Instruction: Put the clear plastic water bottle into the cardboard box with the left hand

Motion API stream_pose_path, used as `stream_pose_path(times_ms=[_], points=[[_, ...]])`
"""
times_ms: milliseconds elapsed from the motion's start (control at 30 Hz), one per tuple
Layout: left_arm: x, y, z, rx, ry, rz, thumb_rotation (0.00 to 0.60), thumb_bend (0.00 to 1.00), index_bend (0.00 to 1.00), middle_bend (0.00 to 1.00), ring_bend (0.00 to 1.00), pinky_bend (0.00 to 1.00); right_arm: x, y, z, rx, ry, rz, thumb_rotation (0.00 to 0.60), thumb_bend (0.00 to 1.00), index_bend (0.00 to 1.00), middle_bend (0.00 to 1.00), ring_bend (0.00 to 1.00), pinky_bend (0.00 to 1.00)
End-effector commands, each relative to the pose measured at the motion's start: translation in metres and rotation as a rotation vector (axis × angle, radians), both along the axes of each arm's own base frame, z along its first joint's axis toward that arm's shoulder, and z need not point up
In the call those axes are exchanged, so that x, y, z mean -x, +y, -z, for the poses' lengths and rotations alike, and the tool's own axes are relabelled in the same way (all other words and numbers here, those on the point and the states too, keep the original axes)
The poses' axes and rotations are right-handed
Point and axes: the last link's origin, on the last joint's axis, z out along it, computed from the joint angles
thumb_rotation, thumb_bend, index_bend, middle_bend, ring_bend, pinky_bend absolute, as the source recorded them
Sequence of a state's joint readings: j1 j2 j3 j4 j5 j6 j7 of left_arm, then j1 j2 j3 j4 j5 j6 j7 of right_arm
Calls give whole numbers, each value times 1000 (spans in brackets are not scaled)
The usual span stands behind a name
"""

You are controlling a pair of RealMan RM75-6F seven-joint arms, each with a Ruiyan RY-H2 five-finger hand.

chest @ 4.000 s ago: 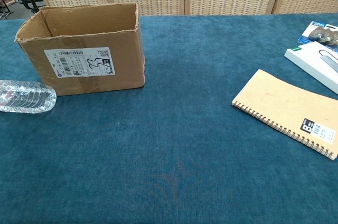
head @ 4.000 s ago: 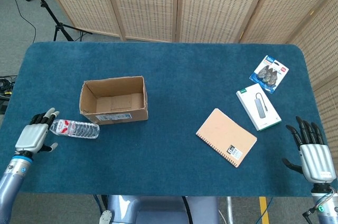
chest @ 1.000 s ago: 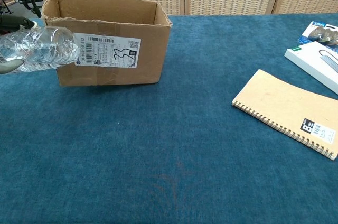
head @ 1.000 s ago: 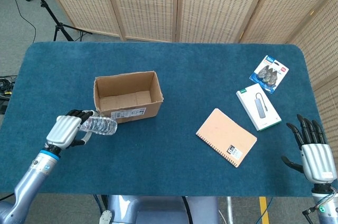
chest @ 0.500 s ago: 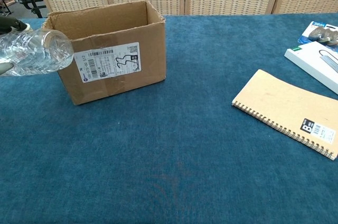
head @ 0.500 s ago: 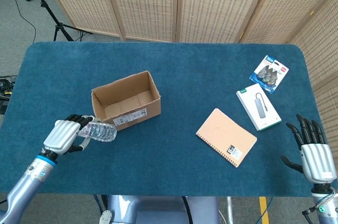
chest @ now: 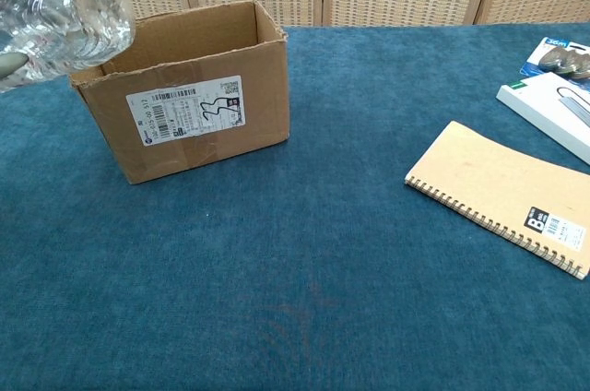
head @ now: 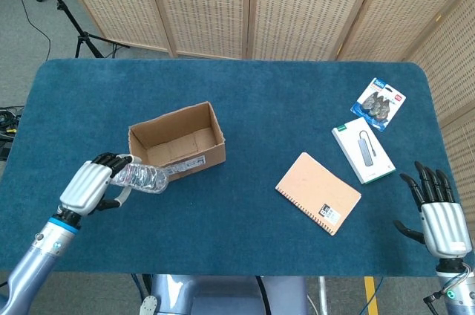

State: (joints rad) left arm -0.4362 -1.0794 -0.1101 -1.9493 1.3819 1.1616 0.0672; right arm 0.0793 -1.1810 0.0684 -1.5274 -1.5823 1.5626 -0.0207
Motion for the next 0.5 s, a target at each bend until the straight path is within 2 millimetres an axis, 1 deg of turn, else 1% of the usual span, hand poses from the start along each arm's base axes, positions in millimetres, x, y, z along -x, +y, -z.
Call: stream_pose_path(times_ms=[33, 200, 400, 433, 500], points=[[-4, 11, 1, -47, -2, 8, 600, 746, 722, 512, 311, 375, 0, 0, 1, -3, 0, -1, 600, 106, 157, 0, 0, 0], [-18, 38, 13, -100, -37, 16, 600, 747, 722, 512, 311, 375, 0, 0, 2, -9, -1, 0, 600, 105, 158, 0, 0, 0], [-30, 53, 22, -120, -56, 25, 600, 747, 722, 512, 311, 375, 0, -1, 3, -15, -3, -2, 600, 105, 157, 0, 0, 0], [-38, 61, 28, -115, -65, 39, 600, 746, 722, 512, 311, 375, 0, -1, 4, -21, -4, -2, 600, 105, 157, 0, 0, 0], [-45, 69, 34, -107, -63, 38, 600, 746, 722, 512, 311, 375, 0, -2, 4, -24, -5, -3, 600, 105, 157, 0, 0, 0]])
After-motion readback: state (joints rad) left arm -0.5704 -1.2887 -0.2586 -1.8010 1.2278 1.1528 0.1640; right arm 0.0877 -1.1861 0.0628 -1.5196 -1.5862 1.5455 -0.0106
